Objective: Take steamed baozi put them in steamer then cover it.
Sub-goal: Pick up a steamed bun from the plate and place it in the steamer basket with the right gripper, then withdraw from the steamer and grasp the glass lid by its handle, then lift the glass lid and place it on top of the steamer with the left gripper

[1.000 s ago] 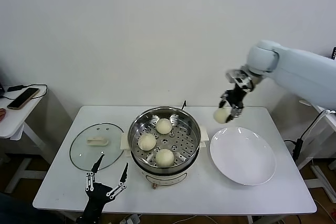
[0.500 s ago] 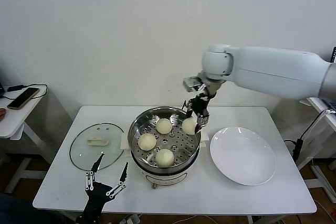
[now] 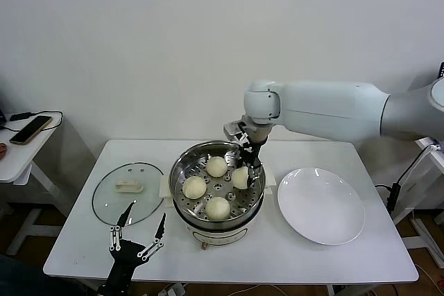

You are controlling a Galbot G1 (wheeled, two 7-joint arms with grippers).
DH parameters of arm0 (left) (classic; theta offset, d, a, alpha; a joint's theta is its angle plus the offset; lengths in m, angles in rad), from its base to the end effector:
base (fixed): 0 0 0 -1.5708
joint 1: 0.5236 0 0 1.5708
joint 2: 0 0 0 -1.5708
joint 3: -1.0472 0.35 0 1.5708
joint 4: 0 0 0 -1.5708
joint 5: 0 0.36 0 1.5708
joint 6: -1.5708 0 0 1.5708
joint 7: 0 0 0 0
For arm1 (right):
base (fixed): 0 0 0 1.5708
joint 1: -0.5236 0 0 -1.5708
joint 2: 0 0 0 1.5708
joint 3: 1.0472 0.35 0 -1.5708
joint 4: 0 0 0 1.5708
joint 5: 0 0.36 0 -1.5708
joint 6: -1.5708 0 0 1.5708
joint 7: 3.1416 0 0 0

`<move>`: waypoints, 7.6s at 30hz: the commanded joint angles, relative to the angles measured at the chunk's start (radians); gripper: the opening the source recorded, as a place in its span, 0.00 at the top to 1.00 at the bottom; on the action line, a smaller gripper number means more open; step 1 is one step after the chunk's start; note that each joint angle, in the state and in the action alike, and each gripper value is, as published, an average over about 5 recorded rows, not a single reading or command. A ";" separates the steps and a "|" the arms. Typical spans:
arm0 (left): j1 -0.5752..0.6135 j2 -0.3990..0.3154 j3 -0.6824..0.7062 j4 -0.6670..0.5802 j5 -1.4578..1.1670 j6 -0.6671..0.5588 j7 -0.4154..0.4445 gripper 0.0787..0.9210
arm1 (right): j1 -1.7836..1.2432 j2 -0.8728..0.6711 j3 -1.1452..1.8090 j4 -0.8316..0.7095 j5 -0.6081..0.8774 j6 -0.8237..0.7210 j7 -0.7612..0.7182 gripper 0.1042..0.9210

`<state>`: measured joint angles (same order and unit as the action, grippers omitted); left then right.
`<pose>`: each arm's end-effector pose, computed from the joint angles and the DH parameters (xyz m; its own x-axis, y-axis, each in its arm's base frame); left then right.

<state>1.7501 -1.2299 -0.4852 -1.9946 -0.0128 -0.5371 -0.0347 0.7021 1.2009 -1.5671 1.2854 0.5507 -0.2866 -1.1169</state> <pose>0.1244 0.0556 -0.3604 -0.9408 0.2556 -0.2227 0.2096 0.9548 0.2106 0.5513 0.1163 -0.0749 0.0303 -0.1085 0.9936 -0.8993 -0.4368 -0.0203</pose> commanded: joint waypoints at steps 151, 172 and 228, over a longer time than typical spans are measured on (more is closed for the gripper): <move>-0.798 0.009 -0.058 0.938 1.452 0.361 -0.321 0.70 | -1.983 0.079 2.163 0.164 -0.439 0.786 1.460 0.12; -0.545 0.166 -0.159 0.203 1.077 0.534 -0.125 0.86 | -1.957 0.078 2.148 0.160 -0.445 0.791 1.454 0.12; -0.677 -0.273 0.539 0.084 1.651 1.064 0.341 0.86 | -1.918 0.110 2.151 0.118 -0.444 0.696 1.399 0.12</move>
<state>1.0770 -1.4679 0.0369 -1.9563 1.5733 0.5231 0.3045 -1.2170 1.3108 0.5824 1.4021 0.1069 0.4120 0.2834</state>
